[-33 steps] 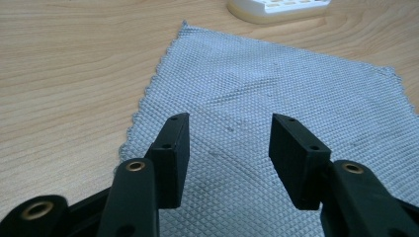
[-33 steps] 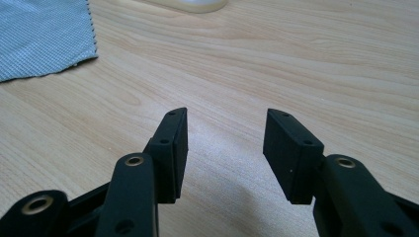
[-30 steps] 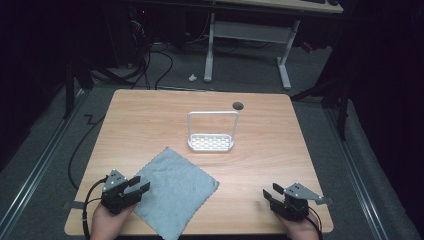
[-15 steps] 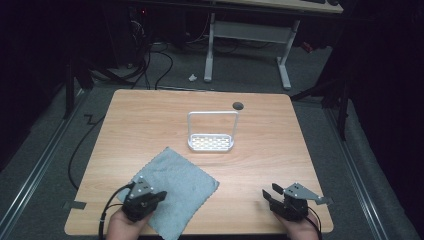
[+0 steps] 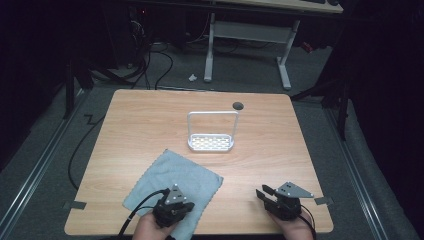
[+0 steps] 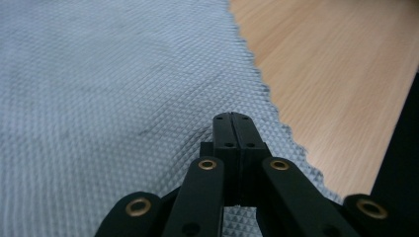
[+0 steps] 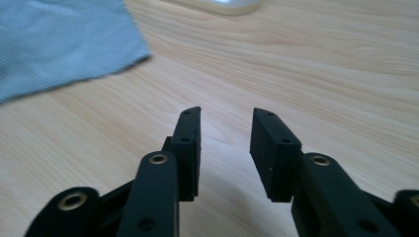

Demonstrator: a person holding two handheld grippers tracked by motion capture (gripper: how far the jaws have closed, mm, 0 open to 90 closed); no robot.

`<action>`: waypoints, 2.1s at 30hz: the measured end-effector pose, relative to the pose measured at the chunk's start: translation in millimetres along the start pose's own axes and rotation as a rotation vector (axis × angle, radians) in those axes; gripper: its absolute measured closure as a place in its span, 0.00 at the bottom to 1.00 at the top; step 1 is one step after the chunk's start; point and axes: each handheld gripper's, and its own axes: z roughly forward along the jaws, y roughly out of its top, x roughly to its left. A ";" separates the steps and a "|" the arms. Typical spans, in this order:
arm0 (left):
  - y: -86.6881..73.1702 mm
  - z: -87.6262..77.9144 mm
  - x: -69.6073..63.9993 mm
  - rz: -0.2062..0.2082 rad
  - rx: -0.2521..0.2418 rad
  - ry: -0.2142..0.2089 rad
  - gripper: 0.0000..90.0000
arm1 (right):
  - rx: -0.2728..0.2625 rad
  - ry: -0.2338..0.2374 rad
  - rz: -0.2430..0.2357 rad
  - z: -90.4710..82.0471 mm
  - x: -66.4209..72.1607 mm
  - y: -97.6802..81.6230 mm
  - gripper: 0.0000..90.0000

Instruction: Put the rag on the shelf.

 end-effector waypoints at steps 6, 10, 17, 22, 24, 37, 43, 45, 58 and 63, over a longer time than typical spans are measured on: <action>-3.2 -34.6 23.8 -0.023 -0.102 0.100 0.91 | 0.017 0.122 -0.070 22.1 42.9 20.5 0.88; -30.7 -67.7 66.3 -0.080 -0.065 0.257 0.92 | 0.049 0.188 -0.197 47.2 87.5 35.7 1.00; -48.6 -77.9 91.8 -0.150 0.021 0.282 1.00 | 0.158 0.240 -0.374 85.5 140.7 37.9 1.00; -43.3 -65.4 80.0 -0.137 -0.006 0.215 1.00 | 0.156 0.203 -0.367 80.6 124.8 34.4 1.00; -36.8 -57.2 70.6 -0.110 0.002 0.189 1.00 | 0.156 0.187 -0.343 77.7 111.7 33.1 1.00; -9.5 -11.3 3.3 0.054 0.016 -0.013 1.00 | 0.153 0.062 -0.198 47.3 30.3 16.8 1.00; -23.8 -23.7 -5.4 0.053 0.028 -0.065 1.00 | 0.168 0.105 -0.226 32.2 40.3 7.0 1.00; -26.4 -27.5 -7.7 0.057 0.041 -0.078 1.00 | 0.165 0.123 -0.224 25.9 44.9 1.8 1.00; -8.0 -35.0 59.2 -0.152 -0.167 0.173 0.82 | 0.100 0.092 -0.216 22.2 43.3 0.4 0.96; 10.1 -15.4 87.6 -0.224 -0.157 0.220 0.74 | 0.085 0.083 -0.207 19.8 39.5 1.1 0.95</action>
